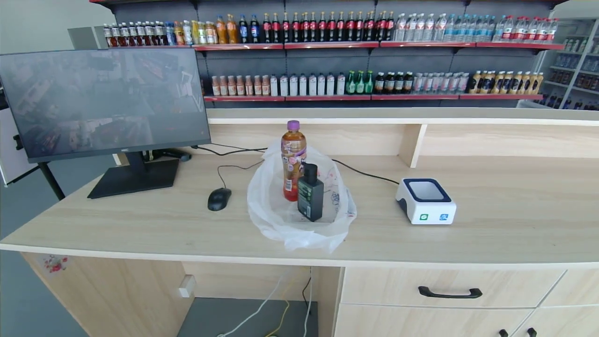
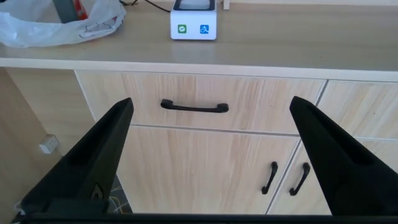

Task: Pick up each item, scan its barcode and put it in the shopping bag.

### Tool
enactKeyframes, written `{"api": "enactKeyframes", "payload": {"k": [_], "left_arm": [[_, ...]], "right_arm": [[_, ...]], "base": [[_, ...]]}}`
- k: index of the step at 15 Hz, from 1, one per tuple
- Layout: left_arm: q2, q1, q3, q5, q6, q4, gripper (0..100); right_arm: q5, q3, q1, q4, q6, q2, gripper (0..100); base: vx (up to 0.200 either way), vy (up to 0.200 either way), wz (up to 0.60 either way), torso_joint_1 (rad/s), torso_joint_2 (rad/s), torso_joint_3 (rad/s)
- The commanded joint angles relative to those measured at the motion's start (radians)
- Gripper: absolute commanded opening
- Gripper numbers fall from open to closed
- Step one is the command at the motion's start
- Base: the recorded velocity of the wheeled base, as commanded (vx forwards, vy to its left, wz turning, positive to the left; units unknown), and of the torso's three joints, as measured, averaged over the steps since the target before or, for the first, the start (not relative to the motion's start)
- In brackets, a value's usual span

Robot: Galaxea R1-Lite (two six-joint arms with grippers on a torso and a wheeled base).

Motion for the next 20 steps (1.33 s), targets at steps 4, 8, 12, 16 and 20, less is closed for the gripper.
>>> {"api": "enactKeyframes", "payload": {"k": [4, 8, 12, 16, 20], "left_arm": [[0.000, 0.002, 0.000, 0.000, -0.006, 0.000, 0], [0.000, 0.000, 0.000, 0.000, -0.009, 0.000, 0], [0.000, 0.002, -0.002, 0.000, -0.011, 0.000, 0], [0.000, 0.002, 0.000, 0.000, -0.015, 0.000, 0], [0.000, 0.002, 0.000, 0.002, -0.017, 0.000, 0]], "right_arm": [[0.001, 0.000, 0.000, 0.000, -0.001, 0.000, 100], [0.001, 0.000, 0.000, 0.000, 0.001, 0.000, 100], [0.001, 0.000, 0.000, 0.000, 0.001, 0.000, 100], [0.001, 0.000, 0.000, 0.000, 0.001, 0.000, 100], [0.001, 0.000, 0.000, 0.000, 0.001, 0.000, 100]], "base": [[0.000, -0.200, 0.00, 0.002, 0.01, 0.001], [0.000, -0.200, 0.00, 0.006, 0.00, 0.000], [0.000, 0.000, 0.00, 0.000, 0.00, 0.000], [-0.100, 0.000, 0.00, 0.004, 0.00, 0.004], [-0.050, 0.000, 0.00, 0.005, 0.00, 0.001]]}}
